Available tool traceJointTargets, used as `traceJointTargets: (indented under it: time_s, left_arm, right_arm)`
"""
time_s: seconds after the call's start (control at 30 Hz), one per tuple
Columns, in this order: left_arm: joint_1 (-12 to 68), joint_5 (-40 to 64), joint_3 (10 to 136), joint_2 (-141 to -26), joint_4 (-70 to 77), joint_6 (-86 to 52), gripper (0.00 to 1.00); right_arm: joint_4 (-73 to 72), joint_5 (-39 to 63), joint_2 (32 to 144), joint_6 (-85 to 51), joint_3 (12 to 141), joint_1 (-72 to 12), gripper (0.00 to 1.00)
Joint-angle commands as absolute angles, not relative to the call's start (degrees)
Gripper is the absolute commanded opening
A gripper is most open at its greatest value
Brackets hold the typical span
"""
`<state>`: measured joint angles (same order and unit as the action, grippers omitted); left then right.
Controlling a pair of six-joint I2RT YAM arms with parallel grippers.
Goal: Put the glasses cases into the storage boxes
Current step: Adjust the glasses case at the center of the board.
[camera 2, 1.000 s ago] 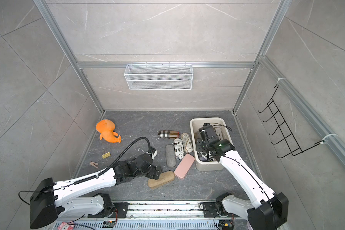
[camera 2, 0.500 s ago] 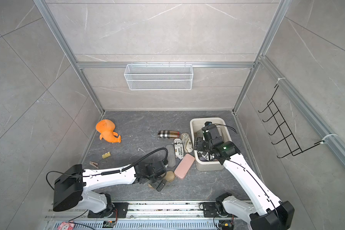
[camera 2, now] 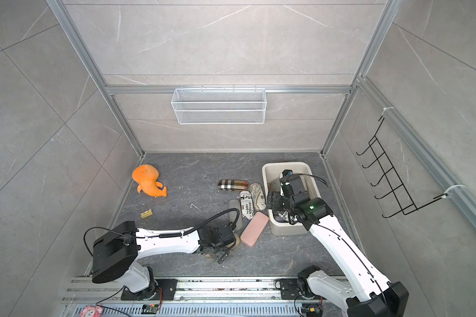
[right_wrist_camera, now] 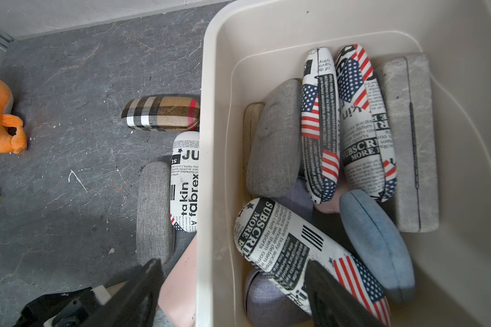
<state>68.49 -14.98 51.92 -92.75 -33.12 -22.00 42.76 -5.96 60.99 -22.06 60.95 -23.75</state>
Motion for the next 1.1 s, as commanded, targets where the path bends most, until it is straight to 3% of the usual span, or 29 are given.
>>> traceJointTargets:
  time_s: [0.0, 0.23, 0.53, 0.7, 1.07]
  left_arm:
    - [68.5, -13.5, 51.6, -92.0, -32.5, -21.6, 0.79]
    - [69.2, -10.8, 48.3, -87.4, -33.7, -25.9, 0.64]
    - [70.8, -10.6, 47.5, -79.8, -35.5, -29.4, 0.62]
    - [70.2, -20.3, 45.2, -76.0, -35.9, -37.5, 0.63]
    - [65.0, -29.2, 44.2, -81.5, -36.2, -52.7, 0.63]
  right_arm:
    - [42.8, -6.0, 59.4, -22.5, 60.5, -24.0, 0.82]
    - [42.6, -5.9, 58.6, -22.2, 61.0, -23.9, 0.80]
    - [41.7, -4.8, 58.7, -23.1, 61.3, -23.9, 0.79]
    - [41.0, -3.4, 59.1, -23.4, 61.1, -23.9, 0.78]
    - [41.5, -2.6, 59.7, -22.9, 63.1, -24.0, 0.77]
